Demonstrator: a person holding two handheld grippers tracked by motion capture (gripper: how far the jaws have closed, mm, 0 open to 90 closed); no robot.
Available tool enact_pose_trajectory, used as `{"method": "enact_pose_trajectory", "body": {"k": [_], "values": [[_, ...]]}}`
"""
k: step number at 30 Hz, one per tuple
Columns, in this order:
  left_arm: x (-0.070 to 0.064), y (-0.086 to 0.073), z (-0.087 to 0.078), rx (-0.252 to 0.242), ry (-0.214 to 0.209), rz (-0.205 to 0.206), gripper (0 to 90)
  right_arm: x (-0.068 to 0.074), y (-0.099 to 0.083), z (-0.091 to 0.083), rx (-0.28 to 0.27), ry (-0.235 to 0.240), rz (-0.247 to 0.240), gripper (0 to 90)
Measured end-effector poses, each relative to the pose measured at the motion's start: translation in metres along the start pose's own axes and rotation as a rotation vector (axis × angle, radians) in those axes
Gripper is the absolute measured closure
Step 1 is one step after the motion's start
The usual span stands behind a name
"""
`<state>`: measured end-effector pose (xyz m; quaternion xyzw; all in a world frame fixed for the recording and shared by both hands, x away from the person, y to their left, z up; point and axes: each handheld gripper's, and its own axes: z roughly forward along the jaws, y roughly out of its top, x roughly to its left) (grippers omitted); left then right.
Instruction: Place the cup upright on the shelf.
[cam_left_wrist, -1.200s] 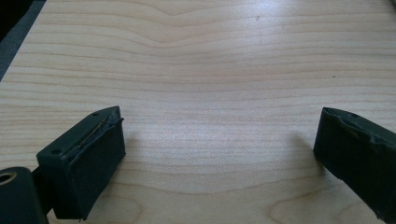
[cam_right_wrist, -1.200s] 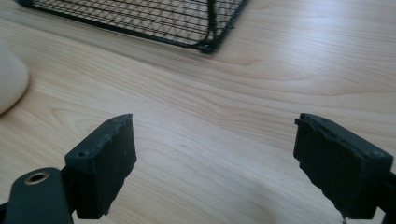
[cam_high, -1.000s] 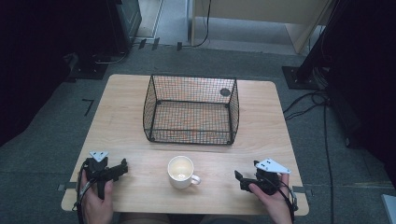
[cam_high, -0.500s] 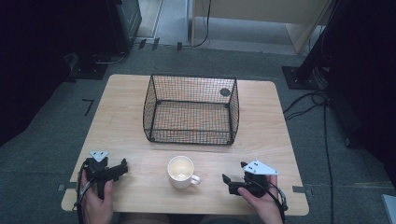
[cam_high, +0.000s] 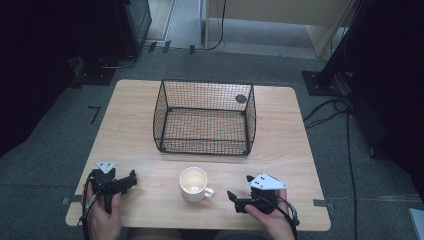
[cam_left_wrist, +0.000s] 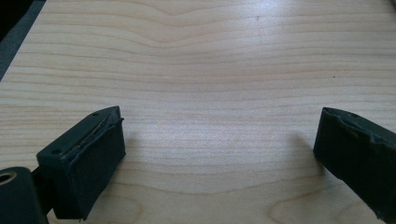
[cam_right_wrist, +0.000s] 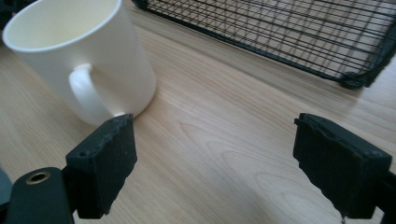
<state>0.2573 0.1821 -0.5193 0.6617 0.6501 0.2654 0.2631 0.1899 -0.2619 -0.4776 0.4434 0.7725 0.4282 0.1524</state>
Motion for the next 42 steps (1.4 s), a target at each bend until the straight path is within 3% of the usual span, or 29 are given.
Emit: {"method": "enact_pose_trajectory", "body": {"k": [7,11,12,19,29,42], "values": [[0.000,0.000,0.000,0.000,0.000,0.000,2.2,0.011,0.002,0.005,0.000,0.055,-0.017,14.4],[0.000,0.000,0.000,0.000,0.000,0.000,2.2,0.017,0.003,0.007,-0.002,0.098,-0.028,18.7],[0.000,0.000,0.000,0.000,0.000,0.000,2.2,0.019,0.004,0.009,-0.008,0.130,-0.037,23.3],[0.000,0.000,0.000,0.000,0.000,0.000,2.2,0.029,0.005,0.018,-0.002,0.191,-0.060,32.3],[0.000,0.000,0.000,0.000,0.000,0.000,2.2,0.039,0.008,0.027,0.003,0.217,-0.051,61.1],[0.000,0.000,0.000,0.000,0.000,0.000,2.2,0.045,0.019,0.033,0.034,0.233,-0.083,73.5]]}}
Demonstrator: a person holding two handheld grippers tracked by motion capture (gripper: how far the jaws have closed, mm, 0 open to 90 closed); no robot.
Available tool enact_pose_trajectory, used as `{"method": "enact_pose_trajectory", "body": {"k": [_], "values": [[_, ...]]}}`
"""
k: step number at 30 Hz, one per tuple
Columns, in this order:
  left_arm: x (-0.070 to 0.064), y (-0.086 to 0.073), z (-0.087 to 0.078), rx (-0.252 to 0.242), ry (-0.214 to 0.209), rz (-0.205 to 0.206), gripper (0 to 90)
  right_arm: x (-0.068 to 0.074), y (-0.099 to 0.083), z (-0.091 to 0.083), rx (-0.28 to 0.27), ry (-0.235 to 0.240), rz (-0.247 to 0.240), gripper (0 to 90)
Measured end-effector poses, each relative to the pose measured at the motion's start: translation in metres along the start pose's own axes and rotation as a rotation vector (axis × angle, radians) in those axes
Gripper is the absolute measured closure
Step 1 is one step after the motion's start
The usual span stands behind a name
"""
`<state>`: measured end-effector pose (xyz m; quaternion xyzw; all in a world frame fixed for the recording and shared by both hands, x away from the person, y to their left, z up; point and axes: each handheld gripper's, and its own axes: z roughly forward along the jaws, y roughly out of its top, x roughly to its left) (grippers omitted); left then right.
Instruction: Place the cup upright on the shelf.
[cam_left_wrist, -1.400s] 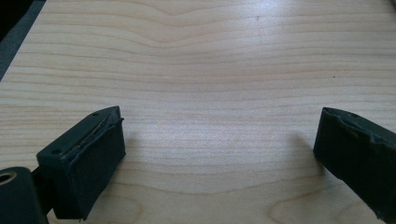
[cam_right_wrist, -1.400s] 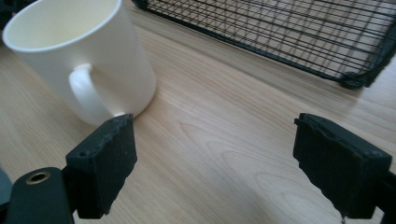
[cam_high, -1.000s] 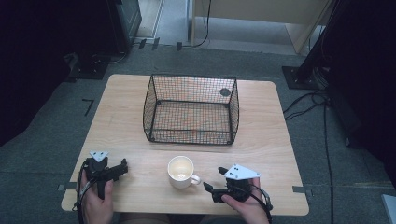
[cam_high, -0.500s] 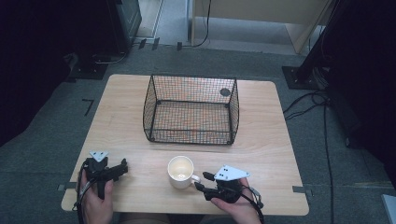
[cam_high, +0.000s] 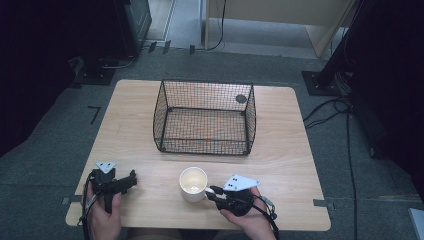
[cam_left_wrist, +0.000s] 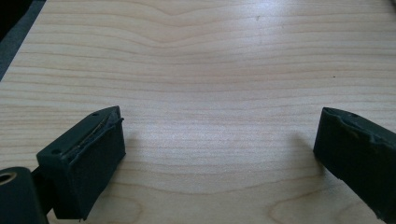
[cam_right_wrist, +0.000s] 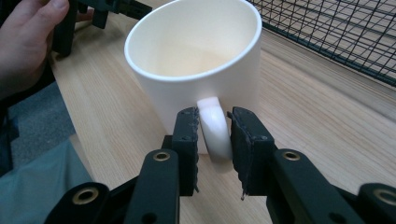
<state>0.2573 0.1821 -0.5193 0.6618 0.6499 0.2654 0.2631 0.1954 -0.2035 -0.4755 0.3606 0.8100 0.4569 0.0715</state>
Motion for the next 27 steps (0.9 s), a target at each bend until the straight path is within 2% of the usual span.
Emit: {"method": "enact_pose_trajectory", "body": {"k": [4,8,11,14,15,27], "values": [[0.000,0.000,0.000,0.000,0.000,0.001,2.2,0.000,0.002,0.002,0.012,0.012,-0.013,75.6],[0.000,0.000,0.000,-0.001,0.000,-0.001,2.2,0.005,0.004,0.004,0.024,-0.009,-0.079,78.3],[0.000,0.000,0.000,0.000,0.000,-0.001,2.2,0.006,0.005,0.004,0.022,-0.024,-0.105,80.3],[0.000,0.000,0.000,0.000,0.000,-0.001,2.2,0.006,0.007,0.004,0.020,-0.030,-0.107,80.5],[0.000,0.000,0.000,0.000,0.000,0.000,2.2,0.007,0.009,0.004,0.017,-0.042,-0.125,80.8],[0.000,0.000,0.000,0.001,0.000,0.000,2.2,0.007,0.017,0.000,-0.023,-0.059,-0.126,80.9]]}}
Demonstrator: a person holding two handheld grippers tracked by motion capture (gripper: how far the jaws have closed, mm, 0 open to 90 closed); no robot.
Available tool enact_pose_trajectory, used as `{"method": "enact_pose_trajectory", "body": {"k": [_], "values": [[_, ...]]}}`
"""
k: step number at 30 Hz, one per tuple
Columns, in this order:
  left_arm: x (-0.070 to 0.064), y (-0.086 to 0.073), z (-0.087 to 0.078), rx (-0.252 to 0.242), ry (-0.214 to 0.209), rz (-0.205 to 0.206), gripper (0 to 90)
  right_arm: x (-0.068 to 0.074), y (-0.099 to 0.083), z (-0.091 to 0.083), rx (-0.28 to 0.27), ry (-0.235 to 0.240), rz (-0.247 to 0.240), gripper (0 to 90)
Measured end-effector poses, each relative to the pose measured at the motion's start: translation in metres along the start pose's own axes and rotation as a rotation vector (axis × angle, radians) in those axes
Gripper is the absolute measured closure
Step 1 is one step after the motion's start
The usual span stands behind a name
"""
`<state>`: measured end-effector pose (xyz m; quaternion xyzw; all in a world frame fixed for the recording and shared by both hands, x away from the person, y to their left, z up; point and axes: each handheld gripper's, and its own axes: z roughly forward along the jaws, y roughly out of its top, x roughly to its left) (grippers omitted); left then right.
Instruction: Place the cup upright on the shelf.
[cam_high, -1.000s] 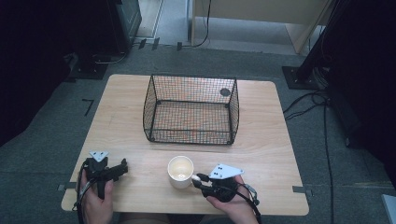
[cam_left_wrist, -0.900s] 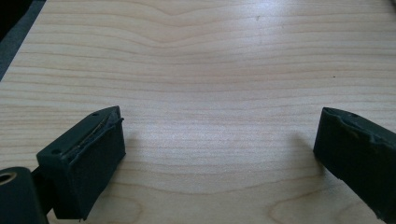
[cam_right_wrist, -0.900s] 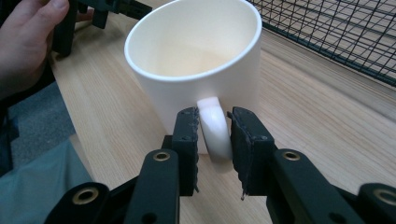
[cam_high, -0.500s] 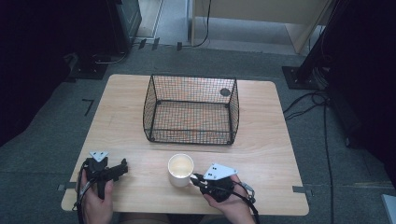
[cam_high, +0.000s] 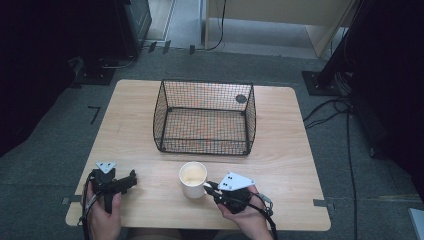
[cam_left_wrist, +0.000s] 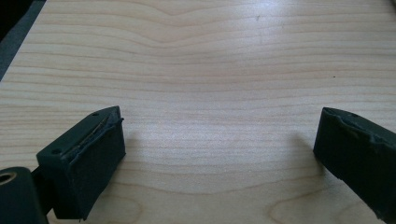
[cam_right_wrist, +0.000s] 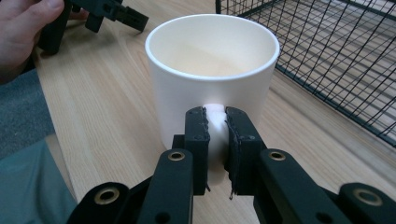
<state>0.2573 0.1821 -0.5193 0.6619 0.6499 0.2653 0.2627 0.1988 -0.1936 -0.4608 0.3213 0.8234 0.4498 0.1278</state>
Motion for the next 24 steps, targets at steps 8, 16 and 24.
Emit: {"method": "enact_pose_trajectory", "body": {"k": [8,16,24], "values": [[0.000,0.000,0.000,-0.001,0.000,-0.001,2.2,-0.002,0.011,-0.008,-0.028,0.006,0.004,80.9],[0.000,0.000,0.000,-0.001,0.000,0.000,2.2,-0.006,0.024,-0.017,-0.053,0.004,-0.005,80.8],[0.000,0.000,0.000,-0.002,0.000,-0.003,2.2,-0.009,0.039,-0.024,-0.074,-0.001,-0.013,80.8]]}}
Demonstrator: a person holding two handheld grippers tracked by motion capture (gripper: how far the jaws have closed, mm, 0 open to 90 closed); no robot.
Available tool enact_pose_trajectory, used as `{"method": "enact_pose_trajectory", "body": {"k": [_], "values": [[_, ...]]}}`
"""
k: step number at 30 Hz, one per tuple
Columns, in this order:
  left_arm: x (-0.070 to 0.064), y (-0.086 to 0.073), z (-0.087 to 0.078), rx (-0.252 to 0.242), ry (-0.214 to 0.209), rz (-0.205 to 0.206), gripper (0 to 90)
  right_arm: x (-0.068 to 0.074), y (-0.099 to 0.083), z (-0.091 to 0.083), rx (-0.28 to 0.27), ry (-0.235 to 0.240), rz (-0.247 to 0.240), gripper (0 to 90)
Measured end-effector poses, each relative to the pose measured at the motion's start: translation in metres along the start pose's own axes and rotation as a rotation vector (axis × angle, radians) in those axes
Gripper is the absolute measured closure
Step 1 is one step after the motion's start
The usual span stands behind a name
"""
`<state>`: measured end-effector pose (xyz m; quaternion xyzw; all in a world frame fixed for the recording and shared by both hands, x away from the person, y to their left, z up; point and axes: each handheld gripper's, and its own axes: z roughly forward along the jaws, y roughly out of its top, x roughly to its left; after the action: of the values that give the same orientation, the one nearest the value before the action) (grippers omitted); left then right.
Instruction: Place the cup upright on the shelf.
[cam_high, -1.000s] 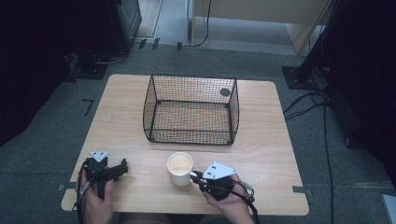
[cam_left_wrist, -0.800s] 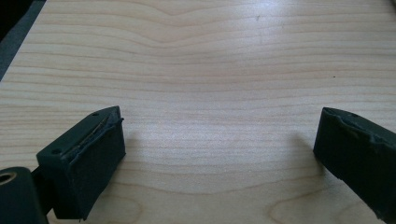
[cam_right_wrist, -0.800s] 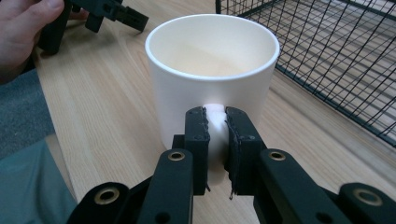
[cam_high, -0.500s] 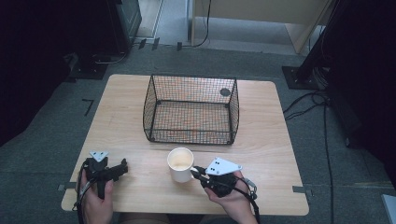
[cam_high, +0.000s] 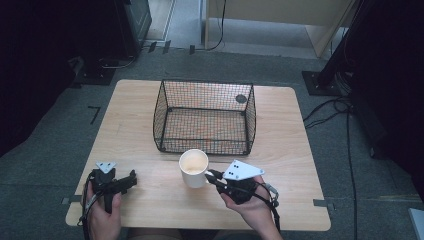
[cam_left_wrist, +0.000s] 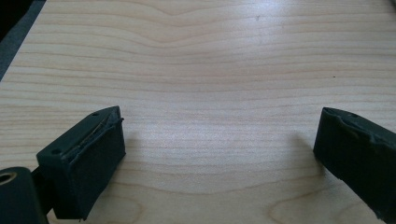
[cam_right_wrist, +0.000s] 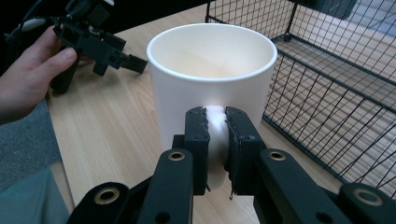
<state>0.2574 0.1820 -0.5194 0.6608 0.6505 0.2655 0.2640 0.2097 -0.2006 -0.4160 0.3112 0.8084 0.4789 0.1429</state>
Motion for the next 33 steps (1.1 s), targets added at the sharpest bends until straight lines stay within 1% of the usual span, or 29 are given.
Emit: {"method": "enact_pose_trajectory", "body": {"k": [6,10,15,19,22,28,33], "values": [[0.000,0.000,0.000,0.000,0.000,0.000,2.2,-0.002,0.014,-0.005,-0.018,0.002,-0.006,80.9],[0.000,0.000,0.000,0.000,0.000,0.001,2.2,-0.004,0.023,-0.009,-0.028,-0.003,-0.024,80.8],[0.000,0.000,0.000,-0.002,0.000,-0.002,2.2,-0.006,0.034,-0.012,-0.036,-0.005,-0.033,80.8],[0.000,0.000,0.000,-0.002,0.001,0.001,2.2,-0.008,0.043,-0.013,-0.041,-0.001,-0.040,80.9],[0.000,0.000,0.000,-0.002,0.000,-0.001,2.2,-0.011,0.049,-0.013,-0.044,-0.004,-0.035,80.9],[0.000,0.000,0.000,-0.001,0.000,0.000,2.2,-0.016,0.062,-0.012,-0.053,-0.012,-0.045,80.9],[0.000,0.000,0.000,0.001,0.001,0.001,2.2,-0.021,0.068,-0.011,-0.057,-0.019,-0.040,80.9]]}}
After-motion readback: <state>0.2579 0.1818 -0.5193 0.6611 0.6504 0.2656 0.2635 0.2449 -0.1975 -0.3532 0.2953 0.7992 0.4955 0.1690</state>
